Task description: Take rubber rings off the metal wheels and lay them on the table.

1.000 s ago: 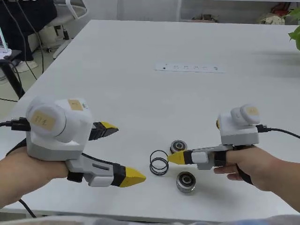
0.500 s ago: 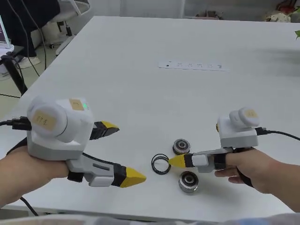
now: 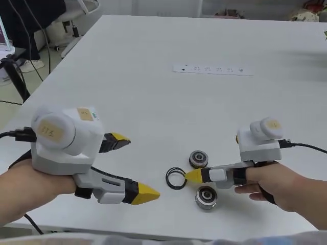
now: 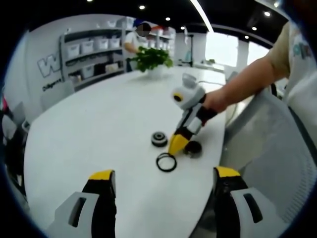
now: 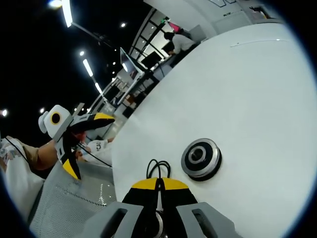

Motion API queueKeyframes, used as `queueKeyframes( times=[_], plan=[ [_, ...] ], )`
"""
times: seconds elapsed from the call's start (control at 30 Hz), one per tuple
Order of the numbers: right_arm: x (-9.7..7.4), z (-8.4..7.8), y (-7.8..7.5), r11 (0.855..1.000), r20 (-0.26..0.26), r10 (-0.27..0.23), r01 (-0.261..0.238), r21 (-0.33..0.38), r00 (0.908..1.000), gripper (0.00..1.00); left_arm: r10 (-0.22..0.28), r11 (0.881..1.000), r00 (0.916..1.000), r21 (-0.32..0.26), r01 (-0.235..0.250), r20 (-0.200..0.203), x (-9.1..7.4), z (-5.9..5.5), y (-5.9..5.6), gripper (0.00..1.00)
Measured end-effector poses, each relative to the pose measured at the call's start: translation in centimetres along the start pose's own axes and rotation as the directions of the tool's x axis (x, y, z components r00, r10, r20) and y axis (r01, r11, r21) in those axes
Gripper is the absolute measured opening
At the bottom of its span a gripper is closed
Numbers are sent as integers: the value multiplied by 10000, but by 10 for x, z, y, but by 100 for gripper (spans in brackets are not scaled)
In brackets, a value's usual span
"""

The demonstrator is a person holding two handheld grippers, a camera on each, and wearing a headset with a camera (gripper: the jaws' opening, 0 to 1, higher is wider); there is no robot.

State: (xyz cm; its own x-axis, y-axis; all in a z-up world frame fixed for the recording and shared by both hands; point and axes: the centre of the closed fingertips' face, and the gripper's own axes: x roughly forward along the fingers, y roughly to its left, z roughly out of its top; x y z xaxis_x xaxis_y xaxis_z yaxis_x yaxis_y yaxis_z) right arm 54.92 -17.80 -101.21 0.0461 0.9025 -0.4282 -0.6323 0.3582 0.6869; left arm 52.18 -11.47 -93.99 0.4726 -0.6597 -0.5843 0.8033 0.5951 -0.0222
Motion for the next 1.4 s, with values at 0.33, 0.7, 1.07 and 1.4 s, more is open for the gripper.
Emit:
queueKeyframes(
  times=[0.33, 0.7, 1.07, 1.4],
  plan=[
    [-3, 2, -5, 9999, 97, -141, 141, -15, 9999, 0, -79, 10000, 9998, 25, 79, -160, 2, -4, 1, 81],
    [-4, 3, -2, 9998, 139, -164, 166, -123, 9998, 6, -199, 9998, 9994, 11, 199, -291, 4, -6, 0, 81],
    [-19, 22, -2, 9996, 819, -19, 42, -278, 9966, 10, -276, 9996, 9991, 84, 279, -327, 5, -1, 0, 80],
    [-38, 43, 4, 9915, 1214, -341, 488, -1207, 9920, 14, -267, 9996, 9994, 66, 269, -238, 8, 9, 6, 80]
  ],
)
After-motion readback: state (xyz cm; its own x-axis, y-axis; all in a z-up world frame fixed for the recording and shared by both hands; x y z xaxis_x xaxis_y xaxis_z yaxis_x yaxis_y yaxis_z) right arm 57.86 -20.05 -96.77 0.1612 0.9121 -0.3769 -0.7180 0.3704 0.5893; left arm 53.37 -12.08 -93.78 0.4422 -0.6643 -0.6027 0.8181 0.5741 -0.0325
